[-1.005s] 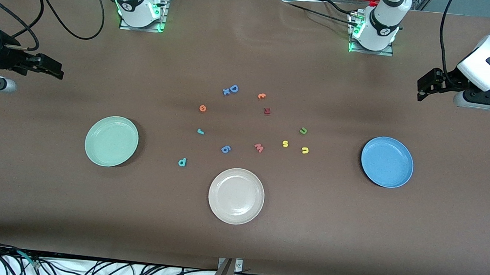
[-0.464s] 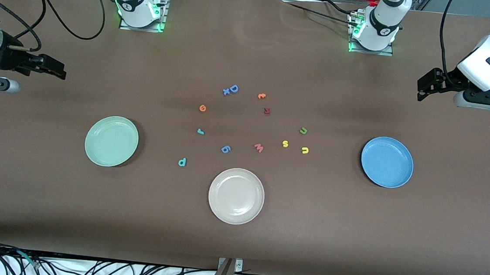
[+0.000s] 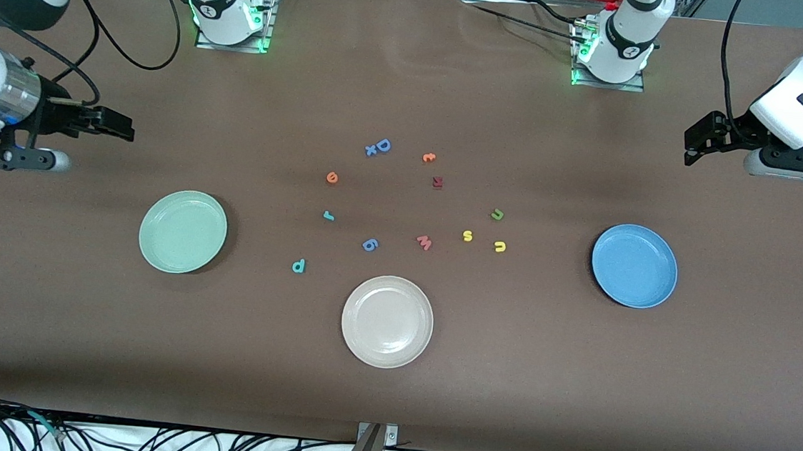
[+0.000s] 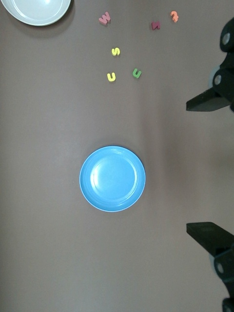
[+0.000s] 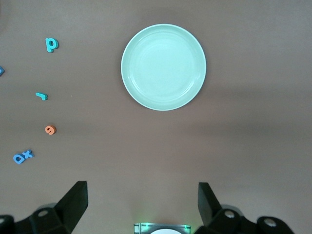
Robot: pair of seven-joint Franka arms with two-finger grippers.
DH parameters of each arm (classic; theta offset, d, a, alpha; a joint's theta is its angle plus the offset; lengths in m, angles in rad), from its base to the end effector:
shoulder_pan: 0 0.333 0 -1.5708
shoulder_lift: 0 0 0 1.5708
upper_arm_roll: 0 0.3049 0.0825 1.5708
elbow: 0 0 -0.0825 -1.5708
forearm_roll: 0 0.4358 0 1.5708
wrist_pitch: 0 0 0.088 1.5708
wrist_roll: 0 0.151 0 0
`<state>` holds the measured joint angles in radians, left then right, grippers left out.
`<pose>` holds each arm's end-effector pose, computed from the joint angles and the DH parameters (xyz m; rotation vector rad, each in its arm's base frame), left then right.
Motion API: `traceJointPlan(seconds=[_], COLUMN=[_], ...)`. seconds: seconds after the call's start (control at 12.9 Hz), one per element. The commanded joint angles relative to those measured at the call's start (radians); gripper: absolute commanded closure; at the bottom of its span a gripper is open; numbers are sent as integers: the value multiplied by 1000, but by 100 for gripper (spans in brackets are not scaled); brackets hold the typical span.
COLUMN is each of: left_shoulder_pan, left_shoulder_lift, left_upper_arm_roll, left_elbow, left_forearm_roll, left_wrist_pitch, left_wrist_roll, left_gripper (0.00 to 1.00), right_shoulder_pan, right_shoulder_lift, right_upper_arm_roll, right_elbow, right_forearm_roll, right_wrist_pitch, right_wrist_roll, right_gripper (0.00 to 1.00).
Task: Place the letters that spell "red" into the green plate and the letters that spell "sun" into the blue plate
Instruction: 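Move the left gripper and the right gripper toward the scattered letters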
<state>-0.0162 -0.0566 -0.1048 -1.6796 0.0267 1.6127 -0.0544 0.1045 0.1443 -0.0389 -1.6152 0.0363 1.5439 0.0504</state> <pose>0.5871 -0.0686 0.5497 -3.1064 0.1051 0.0120 0.6209 0.0473 0.4560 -3.1051 -0.0187 0.3381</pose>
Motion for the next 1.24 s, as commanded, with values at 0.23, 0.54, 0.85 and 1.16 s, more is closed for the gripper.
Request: traceJointPlan(seconds=[0.23,0.54,0.85,1.16], left_shoulder_pan=[-31,-89,-129,-201], left_shoulder_lift=[176,270,362,438], left_upper_arm_roll=[-18,-24,-23,-21], left_elbow=[76,92,87,69], left_forearm_roll=[-17,-24,-151,-140], left_wrist_pitch=[-5,1,139,265], left_wrist_roll=[-2,-2,5,-42], left_gripper=[0,0,0,0], right_shoulder_pan=[108,168,191,314], right_shoulder_lift=[38,32,46,102], right_upper_arm_roll=[-1,14,116,114], right_elbow=[-40,-219,-402,-488], right_forearm_roll=[17,17,11,-4], right_wrist_pitch=[117,357,643,818], right_wrist_roll=[164,265,466,665], right_gripper=[0,0,0,0])
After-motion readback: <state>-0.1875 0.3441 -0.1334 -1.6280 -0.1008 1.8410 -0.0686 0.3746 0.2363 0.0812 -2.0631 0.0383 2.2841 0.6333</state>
